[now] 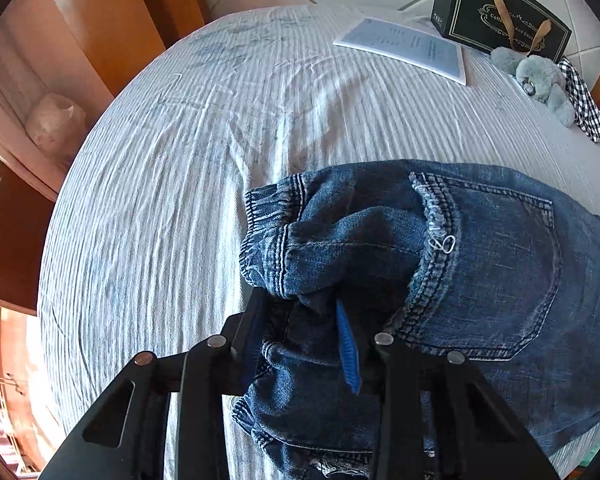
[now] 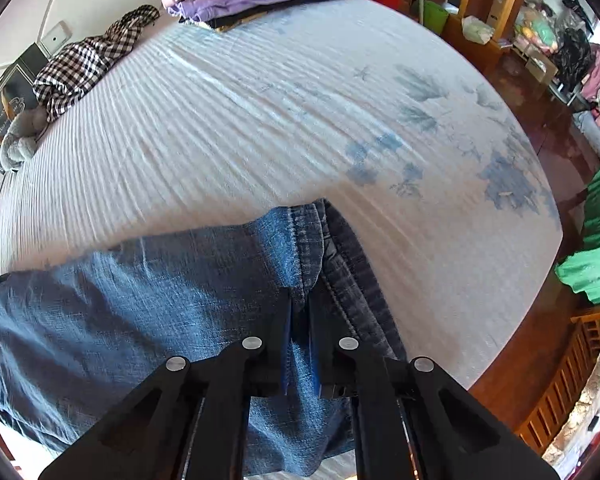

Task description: Fold clothes

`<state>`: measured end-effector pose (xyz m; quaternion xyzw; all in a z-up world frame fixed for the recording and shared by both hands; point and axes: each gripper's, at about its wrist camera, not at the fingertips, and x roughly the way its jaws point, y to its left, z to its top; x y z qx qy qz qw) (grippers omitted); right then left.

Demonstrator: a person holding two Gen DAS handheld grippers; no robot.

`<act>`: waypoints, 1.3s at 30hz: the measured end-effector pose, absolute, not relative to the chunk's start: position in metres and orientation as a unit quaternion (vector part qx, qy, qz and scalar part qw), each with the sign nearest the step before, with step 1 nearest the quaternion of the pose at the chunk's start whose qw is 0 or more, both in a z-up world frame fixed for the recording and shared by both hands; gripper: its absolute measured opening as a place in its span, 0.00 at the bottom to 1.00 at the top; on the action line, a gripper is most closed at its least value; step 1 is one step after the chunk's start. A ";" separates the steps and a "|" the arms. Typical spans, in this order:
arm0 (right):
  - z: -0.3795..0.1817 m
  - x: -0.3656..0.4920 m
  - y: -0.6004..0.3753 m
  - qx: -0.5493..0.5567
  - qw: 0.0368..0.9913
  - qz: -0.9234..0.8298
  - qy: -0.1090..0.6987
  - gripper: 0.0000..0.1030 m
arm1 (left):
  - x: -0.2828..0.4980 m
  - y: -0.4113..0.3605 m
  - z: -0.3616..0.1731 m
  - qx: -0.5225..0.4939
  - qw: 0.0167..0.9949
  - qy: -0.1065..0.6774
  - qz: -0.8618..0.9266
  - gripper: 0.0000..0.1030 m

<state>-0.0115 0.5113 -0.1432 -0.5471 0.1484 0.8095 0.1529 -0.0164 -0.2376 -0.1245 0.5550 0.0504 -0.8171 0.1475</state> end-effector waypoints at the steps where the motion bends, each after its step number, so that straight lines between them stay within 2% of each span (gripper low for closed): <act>1: -0.137 -0.007 0.518 -0.529 0.165 0.816 0.163 0.06 | -0.016 -0.238 -0.121 0.551 0.148 0.058 -0.820 0.25; 4: -0.139 0.006 0.547 -0.519 0.199 0.806 0.205 0.06 | -0.017 -0.237 -0.128 0.561 0.154 0.051 -0.812 0.26; 6: -0.144 0.015 0.565 -0.521 0.218 0.795 0.222 0.08 | -0.017 -0.233 -0.135 0.564 0.154 0.033 -0.810 0.31; 8: -0.138 0.030 0.567 -0.506 0.210 0.805 0.229 0.08 | -0.012 -0.233 -0.131 0.557 0.149 0.035 -0.816 0.45; 9: -0.135 0.038 0.566 -0.500 0.203 0.809 0.234 0.13 | -0.008 -0.235 -0.126 0.552 0.146 0.042 -0.820 0.50; 10: -0.131 0.046 0.564 -0.495 0.197 0.812 0.239 0.25 | -0.004 -0.237 -0.122 0.547 0.143 0.048 -0.823 0.55; 11: -0.130 0.054 0.562 -0.492 0.194 0.813 0.244 0.35 | 0.000 -0.239 -0.117 0.542 0.140 0.055 -0.827 0.57; 12: -0.129 0.062 0.560 -0.491 0.192 0.813 0.247 0.58 | 0.006 -0.241 -0.111 0.535 0.141 0.061 -0.831 0.58; 13: -0.129 0.067 0.556 -0.492 0.190 0.814 0.245 0.62 | 0.011 -0.244 -0.104 0.528 0.142 0.067 -0.835 0.65; 14: -0.130 0.073 0.553 -0.494 0.188 0.814 0.241 0.62 | 0.017 -0.249 -0.101 0.522 0.145 0.073 -0.837 0.70; 16: -0.136 0.078 0.548 -0.502 0.184 0.810 0.239 0.62 | 0.027 -0.257 -0.099 0.518 0.148 0.083 -0.839 0.73; 21: -0.146 0.083 0.536 -0.504 0.171 0.809 0.249 0.59 | 0.044 -0.273 -0.114 0.533 0.151 0.092 -0.828 0.73; 25: -0.146 0.082 0.530 -0.505 0.177 0.808 0.247 0.59 | 0.057 -0.281 -0.123 0.538 0.143 0.132 -0.820 0.73; 31: -0.150 0.082 0.531 -0.505 0.187 0.802 0.258 0.68 | 0.061 -0.275 -0.137 0.547 0.133 0.151 -0.812 0.74; 39: -0.151 0.084 0.529 -0.491 0.184 0.805 0.277 0.69 | 0.048 -0.263 -0.158 0.560 0.164 0.167 -0.795 0.76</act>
